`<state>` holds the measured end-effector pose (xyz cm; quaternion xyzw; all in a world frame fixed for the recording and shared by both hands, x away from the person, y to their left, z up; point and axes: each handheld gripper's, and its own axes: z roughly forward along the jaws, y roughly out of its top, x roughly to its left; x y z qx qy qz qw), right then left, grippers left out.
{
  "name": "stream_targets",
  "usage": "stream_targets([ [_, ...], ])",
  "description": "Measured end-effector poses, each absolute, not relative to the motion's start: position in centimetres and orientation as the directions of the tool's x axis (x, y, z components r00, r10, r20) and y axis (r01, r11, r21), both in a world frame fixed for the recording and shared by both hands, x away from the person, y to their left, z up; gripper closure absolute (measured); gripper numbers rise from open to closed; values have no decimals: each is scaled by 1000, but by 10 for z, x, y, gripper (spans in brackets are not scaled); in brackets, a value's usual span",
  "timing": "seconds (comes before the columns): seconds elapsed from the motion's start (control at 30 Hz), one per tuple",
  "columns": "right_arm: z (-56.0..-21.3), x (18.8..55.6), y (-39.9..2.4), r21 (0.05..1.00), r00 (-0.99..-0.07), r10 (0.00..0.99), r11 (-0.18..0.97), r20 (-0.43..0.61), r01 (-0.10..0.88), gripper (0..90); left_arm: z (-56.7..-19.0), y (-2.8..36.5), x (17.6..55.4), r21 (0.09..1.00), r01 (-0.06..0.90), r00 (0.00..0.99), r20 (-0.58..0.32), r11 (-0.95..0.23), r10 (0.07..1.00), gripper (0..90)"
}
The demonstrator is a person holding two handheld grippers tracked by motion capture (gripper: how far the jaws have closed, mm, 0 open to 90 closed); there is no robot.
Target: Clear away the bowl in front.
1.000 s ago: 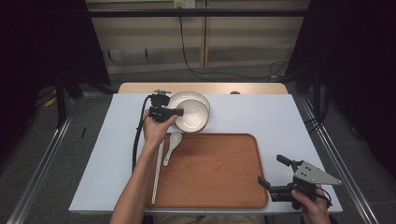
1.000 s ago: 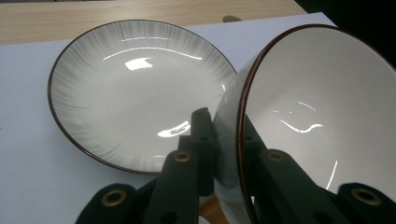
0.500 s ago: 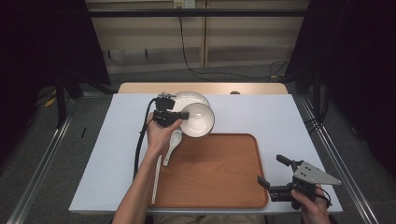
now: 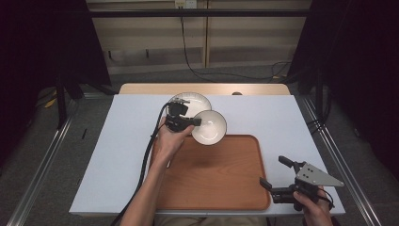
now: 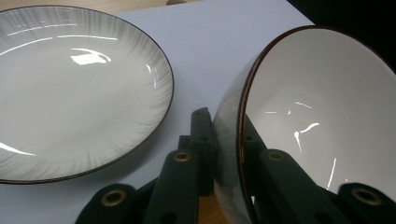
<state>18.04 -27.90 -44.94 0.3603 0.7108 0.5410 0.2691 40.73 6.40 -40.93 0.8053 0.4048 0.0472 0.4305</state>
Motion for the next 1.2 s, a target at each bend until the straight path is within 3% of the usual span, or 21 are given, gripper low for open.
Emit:
stream_targets([
  [0.47,-450,181,-278,961,-595,804,164,0,221,10,-417,34,399,713,599,704,-252,-364,664,824],
  [1.2,-450,181,-278,962,-597,802,166,-4,218,10,-433,-24,406,656,636,725,-327,-407,606,824],
])
